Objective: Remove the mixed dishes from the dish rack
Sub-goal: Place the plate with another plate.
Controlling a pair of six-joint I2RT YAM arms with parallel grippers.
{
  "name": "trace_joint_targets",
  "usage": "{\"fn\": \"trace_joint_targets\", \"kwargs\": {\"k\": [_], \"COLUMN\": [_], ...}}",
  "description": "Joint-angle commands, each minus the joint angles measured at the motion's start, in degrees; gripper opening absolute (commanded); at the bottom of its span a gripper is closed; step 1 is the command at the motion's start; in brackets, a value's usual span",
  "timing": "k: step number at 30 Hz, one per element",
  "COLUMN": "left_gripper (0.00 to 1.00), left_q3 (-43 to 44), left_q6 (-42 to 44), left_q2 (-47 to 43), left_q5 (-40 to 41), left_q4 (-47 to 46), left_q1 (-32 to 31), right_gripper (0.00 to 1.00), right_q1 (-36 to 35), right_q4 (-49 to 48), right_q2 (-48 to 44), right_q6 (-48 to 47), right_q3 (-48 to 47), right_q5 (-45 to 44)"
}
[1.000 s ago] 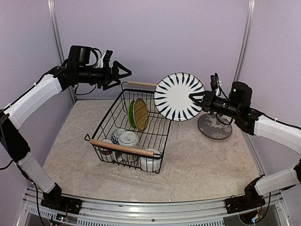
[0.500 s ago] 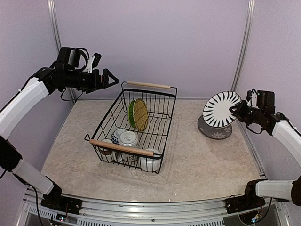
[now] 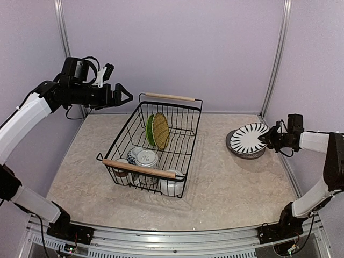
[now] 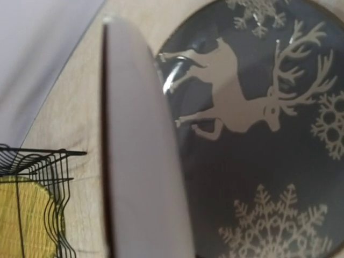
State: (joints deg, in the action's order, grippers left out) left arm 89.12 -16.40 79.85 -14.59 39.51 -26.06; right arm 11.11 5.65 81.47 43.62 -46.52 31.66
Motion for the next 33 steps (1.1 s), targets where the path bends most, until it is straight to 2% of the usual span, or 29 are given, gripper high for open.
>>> {"fn": "trace_joint_targets", "kwargs": {"k": [1,18,22,24,30,33], "left_gripper": [0.99,0.96,0.96,0.96,0.96,0.96], "left_q3": [-1.31,-2.13,-2.04,-2.01,-2.56,-2.80], "left_q6": [-0.91,-2.29,-2.90,-3.24,-4.33,-5.45], "left_q2": [-0.29,0.46,0.57,0.33,-0.03,0.45], "left_q5": [-3.03,-4.94,-5.41,-5.79,-7.15,-9.32], "left_q4": [-0.74,-1.79,-1.82,-1.85,-2.79,-3.48], "left_q1": [-0.61,-0.79,-0.86,-0.82,-0.36,0.34], "right_gripper": [0.00,0.00,0.00,0.09,0.45,0.57], "right_q1": [1.82,3.95,3.98,3.96,3.90,3.85], "right_q4": [-12.09,-15.65,-12.67,-8.83,-1.19,1.78], "right_q2": [2.83,18.62,20.83,20.80,20.49,19.60], "right_q6": [2.33,-0.35,-3.86,-6.85,-13.78,-16.26], "right_q3": [-3.77,-8.32,-9.75,-10.11,-10.87,-11.03], "right_q5": [5.71,10.15,9.01,6.67,0.83,-1.78]}}
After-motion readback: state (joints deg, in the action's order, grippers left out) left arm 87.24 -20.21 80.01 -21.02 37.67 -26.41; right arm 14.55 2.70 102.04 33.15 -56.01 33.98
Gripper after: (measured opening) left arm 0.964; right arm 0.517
